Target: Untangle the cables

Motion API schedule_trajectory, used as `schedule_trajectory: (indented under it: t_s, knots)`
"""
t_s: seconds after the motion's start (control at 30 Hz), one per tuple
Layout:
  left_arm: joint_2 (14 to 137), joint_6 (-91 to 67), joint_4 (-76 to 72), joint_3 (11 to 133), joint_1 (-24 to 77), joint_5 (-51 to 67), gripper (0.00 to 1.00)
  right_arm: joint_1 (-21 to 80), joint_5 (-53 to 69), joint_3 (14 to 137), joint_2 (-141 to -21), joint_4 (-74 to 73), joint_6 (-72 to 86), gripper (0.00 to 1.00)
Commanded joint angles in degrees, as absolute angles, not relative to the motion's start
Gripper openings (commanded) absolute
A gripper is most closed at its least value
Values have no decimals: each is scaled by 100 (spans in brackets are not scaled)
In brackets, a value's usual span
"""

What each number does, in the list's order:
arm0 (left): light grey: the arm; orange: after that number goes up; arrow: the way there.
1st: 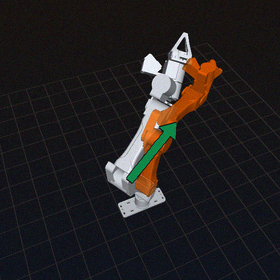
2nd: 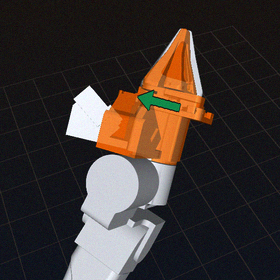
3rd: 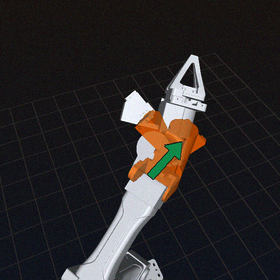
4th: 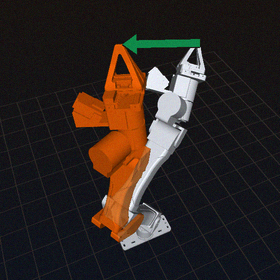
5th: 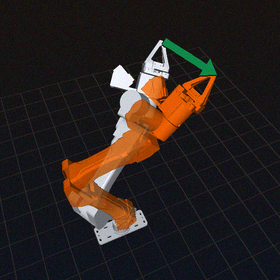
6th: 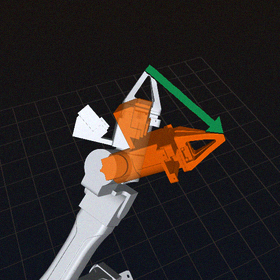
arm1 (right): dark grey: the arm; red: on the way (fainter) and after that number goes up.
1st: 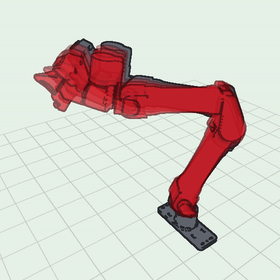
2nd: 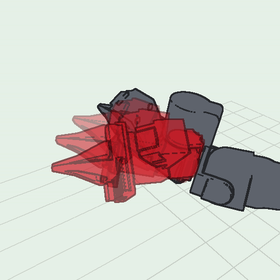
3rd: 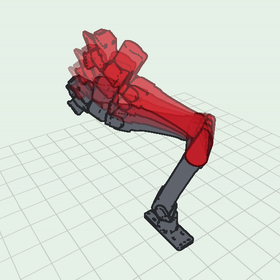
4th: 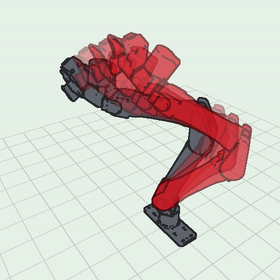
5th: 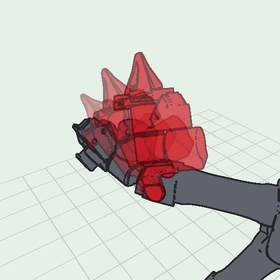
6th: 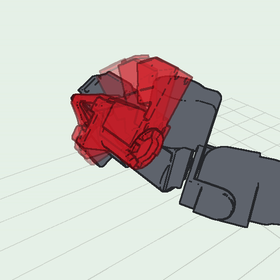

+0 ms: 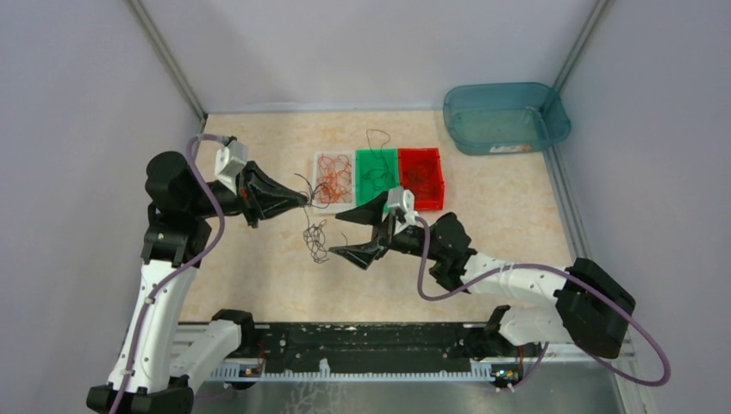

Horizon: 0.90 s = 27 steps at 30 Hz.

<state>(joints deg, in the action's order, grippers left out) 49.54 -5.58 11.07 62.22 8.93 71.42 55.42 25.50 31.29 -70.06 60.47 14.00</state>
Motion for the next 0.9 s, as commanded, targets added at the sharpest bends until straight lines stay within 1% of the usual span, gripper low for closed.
schedule_trajectory:
  t_s: [0.0,0.17,0.23,0.27,0.37,0.47,0.63,0.67,0.77,0.87]
  knots:
    - [4917,-682,921,6424,923,7230,0,5573,2635,3788,-6891,5862,904,75]
    - [4935,-724,892,6474,924,7193,0,5787,3128,4418,-7354,5952,946,75]
    - [4953,-731,882,6498,933,7182,0,5923,3159,4689,-7576,5892,914,72]
    - [4964,-750,879,6513,932,7175,0,5974,3151,4806,-7701,5886,918,69]
    - [5002,-853,814,6567,936,7140,0,6003,3006,5115,-8055,5897,1085,55]
    - [5021,-943,740,6629,932,7116,0,6003,2991,5217,-8313,6090,1210,46]
    - [5073,-1190,540,6759,933,7071,0,6012,2827,5120,-8675,6258,1307,18]
    - [5086,-1235,486,6777,932,7068,0,6012,2796,5063,-8721,6302,1305,14]
    - [5103,-1371,319,6892,932,7026,0,6014,2705,4873,-8832,6322,1276,10]
    - [5170,-1479,159,7076,932,6994,0,6012,2627,4606,-8957,6440,1293,9]
